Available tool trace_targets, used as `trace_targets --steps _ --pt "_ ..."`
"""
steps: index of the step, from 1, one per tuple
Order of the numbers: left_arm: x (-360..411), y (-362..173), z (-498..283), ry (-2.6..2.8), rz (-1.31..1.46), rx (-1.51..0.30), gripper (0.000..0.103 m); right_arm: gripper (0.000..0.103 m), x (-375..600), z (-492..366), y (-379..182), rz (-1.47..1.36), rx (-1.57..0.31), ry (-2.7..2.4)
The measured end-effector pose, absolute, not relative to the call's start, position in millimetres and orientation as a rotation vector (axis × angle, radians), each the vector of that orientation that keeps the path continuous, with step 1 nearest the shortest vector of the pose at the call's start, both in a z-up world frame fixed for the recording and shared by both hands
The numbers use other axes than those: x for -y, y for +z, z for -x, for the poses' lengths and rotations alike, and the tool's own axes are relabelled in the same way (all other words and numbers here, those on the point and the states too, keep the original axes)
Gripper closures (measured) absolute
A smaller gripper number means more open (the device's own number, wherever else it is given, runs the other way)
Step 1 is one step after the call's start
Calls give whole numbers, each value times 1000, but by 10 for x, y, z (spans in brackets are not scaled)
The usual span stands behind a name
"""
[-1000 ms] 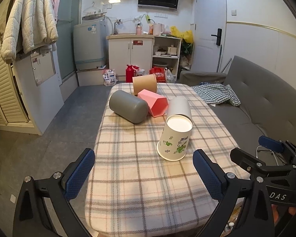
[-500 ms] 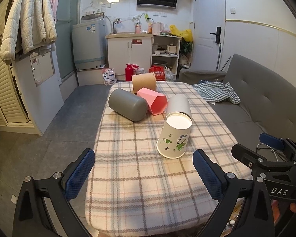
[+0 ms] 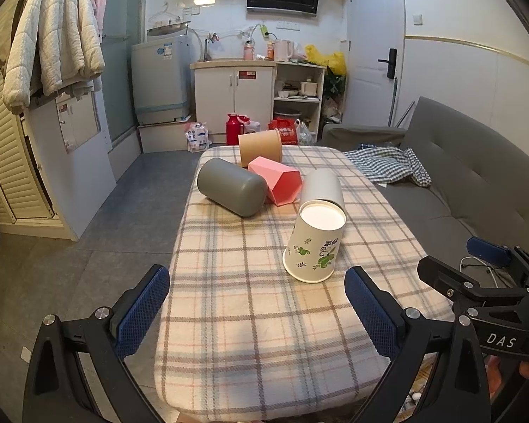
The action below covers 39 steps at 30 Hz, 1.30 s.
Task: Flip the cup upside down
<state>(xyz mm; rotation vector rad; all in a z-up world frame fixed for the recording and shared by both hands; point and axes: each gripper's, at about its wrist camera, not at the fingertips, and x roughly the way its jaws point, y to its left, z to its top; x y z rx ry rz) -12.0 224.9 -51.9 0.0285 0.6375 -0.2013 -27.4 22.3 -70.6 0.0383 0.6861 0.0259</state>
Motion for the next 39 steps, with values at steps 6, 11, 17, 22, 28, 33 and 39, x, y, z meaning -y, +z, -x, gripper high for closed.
trace_targets --steps 6,11,17,22,28,33,39 --pt "-2265 -521 119 -201 -26 -641 1 3 -218 281 -705 -36 -688 24" --pt "-2277 -535 121 -195 -27 -646 1 3 -217 286 -704 -35 -688 22" --pt "-2266 -547 115 -196 -29 -650 1 3 -216 286 -704 -35 -687 21" --pt "-2250 -565 104 -196 -30 -656 1 3 -212 287 -708 -35 -689 22" --pt "-2252 -566 101 -196 -29 -657 1 3 -214 288 -707 -33 -689 22" --pt "-2253 -576 101 -194 -29 -660 1 3 -222 274 -731 -31 -693 23" --pt "-2237 -590 110 -192 -39 -655 1 3 -226 268 -750 -29 -698 21"
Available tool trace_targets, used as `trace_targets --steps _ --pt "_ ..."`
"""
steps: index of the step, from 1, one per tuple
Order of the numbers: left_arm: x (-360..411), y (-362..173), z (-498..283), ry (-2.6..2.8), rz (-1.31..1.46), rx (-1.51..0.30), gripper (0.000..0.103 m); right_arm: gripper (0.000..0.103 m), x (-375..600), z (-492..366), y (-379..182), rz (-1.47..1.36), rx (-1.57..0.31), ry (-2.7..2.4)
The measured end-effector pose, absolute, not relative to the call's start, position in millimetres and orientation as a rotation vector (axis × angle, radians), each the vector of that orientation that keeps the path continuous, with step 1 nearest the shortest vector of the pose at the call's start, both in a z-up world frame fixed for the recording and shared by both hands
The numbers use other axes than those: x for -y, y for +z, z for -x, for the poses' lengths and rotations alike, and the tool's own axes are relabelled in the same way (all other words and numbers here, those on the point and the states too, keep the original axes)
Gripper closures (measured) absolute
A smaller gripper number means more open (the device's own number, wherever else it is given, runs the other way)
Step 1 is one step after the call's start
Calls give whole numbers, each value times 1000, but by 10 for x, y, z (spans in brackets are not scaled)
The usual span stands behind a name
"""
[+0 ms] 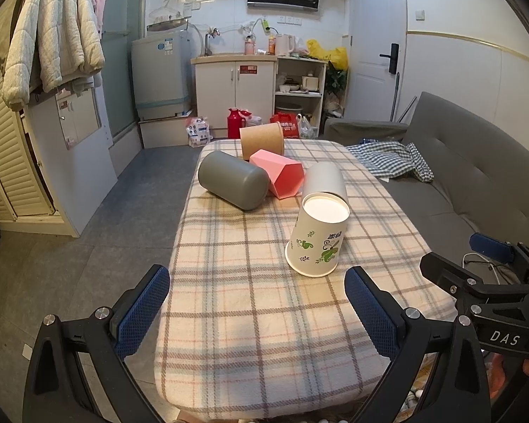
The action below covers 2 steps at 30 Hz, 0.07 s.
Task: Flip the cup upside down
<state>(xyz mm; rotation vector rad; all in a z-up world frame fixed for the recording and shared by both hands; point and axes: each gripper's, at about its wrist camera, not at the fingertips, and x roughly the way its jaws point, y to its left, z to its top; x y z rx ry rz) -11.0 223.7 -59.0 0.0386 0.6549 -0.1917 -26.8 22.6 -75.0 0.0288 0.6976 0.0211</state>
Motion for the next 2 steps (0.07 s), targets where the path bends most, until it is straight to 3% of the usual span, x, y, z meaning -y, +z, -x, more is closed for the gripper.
trace_targets --steps 2 --pt "-2219 -596 106 -198 -42 -653 1 3 -219 270 -753 -30 -697 21"
